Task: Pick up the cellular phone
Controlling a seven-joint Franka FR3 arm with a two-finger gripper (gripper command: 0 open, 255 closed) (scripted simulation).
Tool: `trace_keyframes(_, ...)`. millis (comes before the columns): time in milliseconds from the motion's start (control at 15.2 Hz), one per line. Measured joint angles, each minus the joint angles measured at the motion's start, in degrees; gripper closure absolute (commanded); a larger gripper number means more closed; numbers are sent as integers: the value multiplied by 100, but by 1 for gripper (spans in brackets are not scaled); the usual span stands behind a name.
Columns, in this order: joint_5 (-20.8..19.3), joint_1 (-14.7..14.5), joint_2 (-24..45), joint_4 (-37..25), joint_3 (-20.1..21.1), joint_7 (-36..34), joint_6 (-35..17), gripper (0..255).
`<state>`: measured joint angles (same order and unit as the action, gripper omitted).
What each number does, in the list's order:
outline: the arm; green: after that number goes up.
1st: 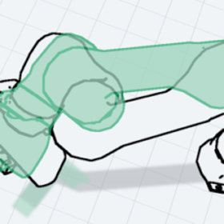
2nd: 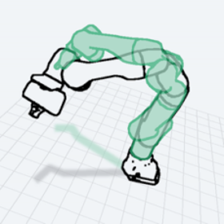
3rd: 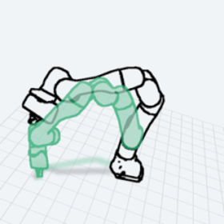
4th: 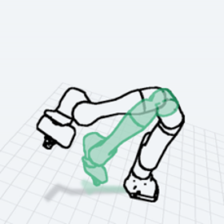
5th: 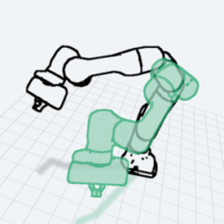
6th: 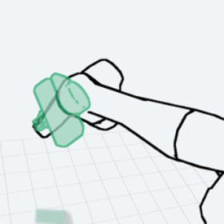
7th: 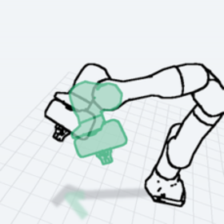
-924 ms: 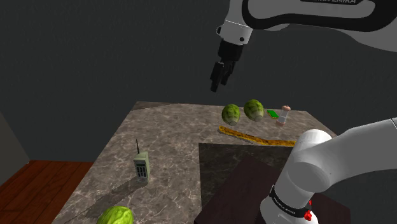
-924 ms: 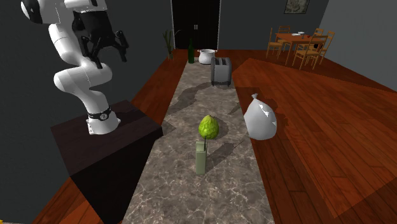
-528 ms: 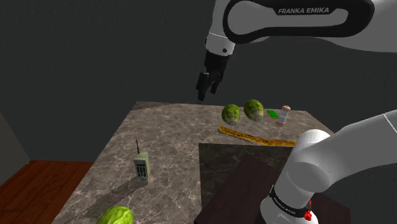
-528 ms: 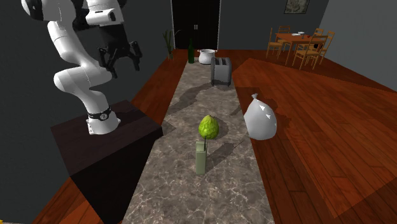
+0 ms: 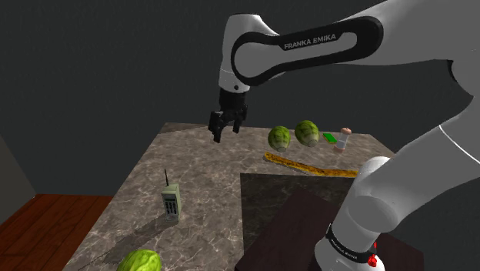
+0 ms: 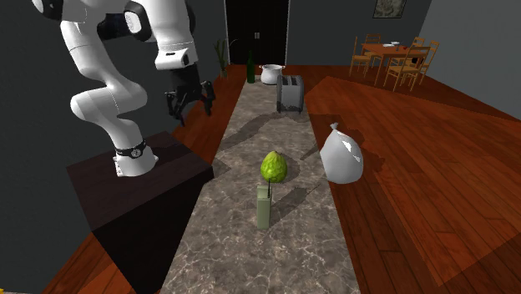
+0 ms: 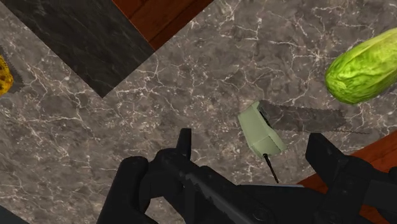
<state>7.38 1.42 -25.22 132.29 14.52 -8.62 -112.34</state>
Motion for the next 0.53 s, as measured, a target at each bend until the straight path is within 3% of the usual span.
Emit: trace_keyframes(528, -268, 64, 1737, -587, 564, -1195, -875, 0)
